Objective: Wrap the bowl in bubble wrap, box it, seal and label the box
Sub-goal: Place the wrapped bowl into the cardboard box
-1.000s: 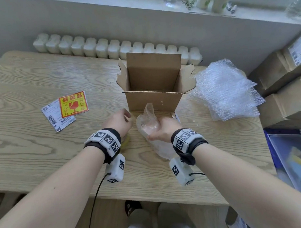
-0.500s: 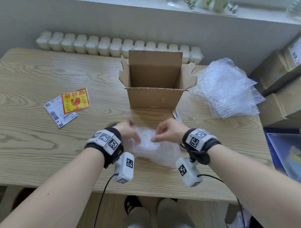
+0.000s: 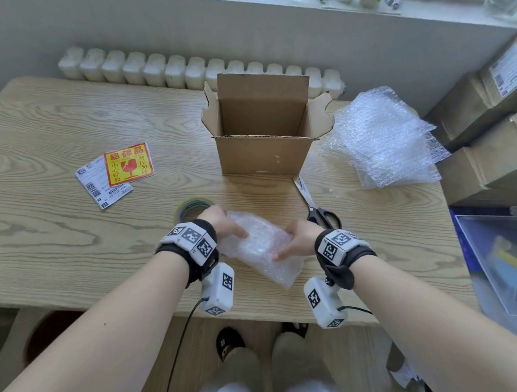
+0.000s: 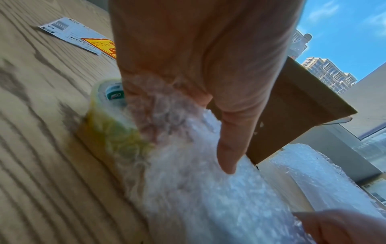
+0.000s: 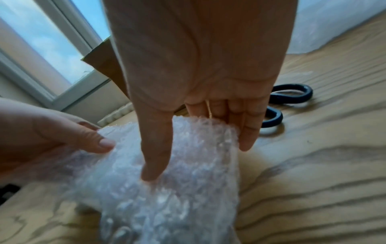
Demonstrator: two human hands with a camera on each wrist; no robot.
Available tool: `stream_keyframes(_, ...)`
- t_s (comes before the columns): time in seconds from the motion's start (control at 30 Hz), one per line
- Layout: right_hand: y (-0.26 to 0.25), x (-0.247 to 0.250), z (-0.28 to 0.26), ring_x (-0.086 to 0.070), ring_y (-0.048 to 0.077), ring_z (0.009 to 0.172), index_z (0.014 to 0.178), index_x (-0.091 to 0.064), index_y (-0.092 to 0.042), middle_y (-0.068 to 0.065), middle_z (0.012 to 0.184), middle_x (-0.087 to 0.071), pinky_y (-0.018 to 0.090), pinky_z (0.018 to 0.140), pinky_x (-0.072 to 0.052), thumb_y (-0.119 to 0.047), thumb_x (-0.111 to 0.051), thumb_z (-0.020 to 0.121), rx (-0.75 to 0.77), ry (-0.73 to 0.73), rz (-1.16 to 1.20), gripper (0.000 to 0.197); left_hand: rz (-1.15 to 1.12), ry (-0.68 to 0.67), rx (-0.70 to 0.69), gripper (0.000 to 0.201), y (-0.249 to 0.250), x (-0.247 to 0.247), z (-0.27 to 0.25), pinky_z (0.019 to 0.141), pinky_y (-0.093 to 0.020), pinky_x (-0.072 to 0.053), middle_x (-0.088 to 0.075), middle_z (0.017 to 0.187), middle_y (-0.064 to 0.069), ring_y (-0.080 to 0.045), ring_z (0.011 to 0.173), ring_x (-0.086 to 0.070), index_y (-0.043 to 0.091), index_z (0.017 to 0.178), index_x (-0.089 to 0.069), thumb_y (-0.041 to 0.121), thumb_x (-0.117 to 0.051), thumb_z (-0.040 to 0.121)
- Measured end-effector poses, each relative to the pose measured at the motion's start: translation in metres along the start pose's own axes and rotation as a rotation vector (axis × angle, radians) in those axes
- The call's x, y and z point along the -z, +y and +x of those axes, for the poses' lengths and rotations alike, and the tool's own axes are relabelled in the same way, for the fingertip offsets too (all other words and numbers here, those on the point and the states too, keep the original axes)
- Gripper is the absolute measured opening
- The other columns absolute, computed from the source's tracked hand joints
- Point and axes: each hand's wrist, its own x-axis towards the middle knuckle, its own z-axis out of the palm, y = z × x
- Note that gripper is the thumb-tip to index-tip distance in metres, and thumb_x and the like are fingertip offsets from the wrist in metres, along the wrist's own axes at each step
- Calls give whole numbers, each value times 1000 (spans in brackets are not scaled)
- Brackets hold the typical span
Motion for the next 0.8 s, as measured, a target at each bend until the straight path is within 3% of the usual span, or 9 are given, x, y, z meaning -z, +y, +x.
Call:
stream_keyframes(0.1, 1, -2, 0, -58, 17, 86, 100, -60, -10, 2, 96, -62, 26, 68, -46, -40, -78, 73, 40, 23, 104, 44, -46, 9, -73, 60, -1, -3, -3, 86, -32, -46, -59, 117, -8, -25, 104, -57, 5, 127, -53, 28, -76, 76)
stream_keyframes(0.17, 4, -4, -3, -57, 19, 84, 97, -61, -6, 5, 91, -60, 30, 71, -46, -31, -76, 76, 68, 20, 234, 36, -58, -47, -123, 47, -2, 1, -5, 85, -33, -48, -64, 113, -7, -24, 99, -59, 9, 119, -60, 29, -74, 79)
stream_keyframes(0.23, 4, -4, -9, -56, 22, 82, 97, -62, -4, 7, 89, -59, 33, 72, -45, -24, -75, 75, 68, 45, 441, 33, -124, -81, -141, 37, -4, 5, -9, 92, -37, -49, -67, 109, -8, -25, 102, -62, 10, 112, -63, 28, -72, 81)
stream_keyframes(0.3, 0, 3, -16, -53, 22, 78, 95, -61, -2, 9, 85, -57, 31, 67, -41, -24, -76, 66, 47, 108, 628, 39, -283, -115, -134, 31, -5, 11, -14, 94, -43, -50, -69, 105, -12, -28, 98, -65, 4, 108, -65, 22, -71, 83)
stream_keyframes(0.4, -8, 25, -28, -52, 22, 83, 107, -57, -2, 10, 94, -54, 30, 67, -38, -30, -73, 50, 62, 170, 752, 66, -483, -144, -138, 44, 0, 23, -27, 69, -36, -57, -66, 92, -14, -25, 73, -66, -9, 118, -56, 15, -70, 84)
stream_keyframes(0.5, -17, 50, -41, -51, 20, 97, 122, -52, -9, 8, 110, -52, 32, 74, -39, -30, -72, 62, 113, 242, 780, 67, -602, -161, -189, 39, 11, 43, -38, 52, -29, -53, -60, 82, -11, -18, 54, -63, -5, 109, -50, 15, -71, 84)
stream_keyframes(0.63, -33, 80, -55, -48, 13, 79, 96, -53, -15, 5, 100, -53, 28, 64, -37, -26, -66, 73, 204, 309, 893, 29, -722, -144, -331, 38, 37, 74, -60, 64, -36, -53, -61, 85, -11, -22, 69, -61, 0, 103, -55, 22, -73, 78)
stream_keyframes(0.73, -45, 104, -61, -49, 15, 77, 86, -56, -19, 3, 95, -54, 30, 68, -38, -23, -64, 75, 267, 373, 959, 14, -773, -84, -459, 31, 57, 96, -68, 75, -27, -49, -62, 89, -8, -18, 76, -58, 1, 98, -55, 20, -71, 78)
stream_keyframes(0.8, -53, 121, -63, -49, 14, 78, 82, -56, -21, 1, 94, -55, 31, 69, -38, -21, -65, 75, 300, 409, 976, 12, -801, -10, -496, 24, 68, 108, -69, 82, -28, -51, -63, 95, -8, -17, 82, -60, 4, 99, -53, 15, -67, 83)
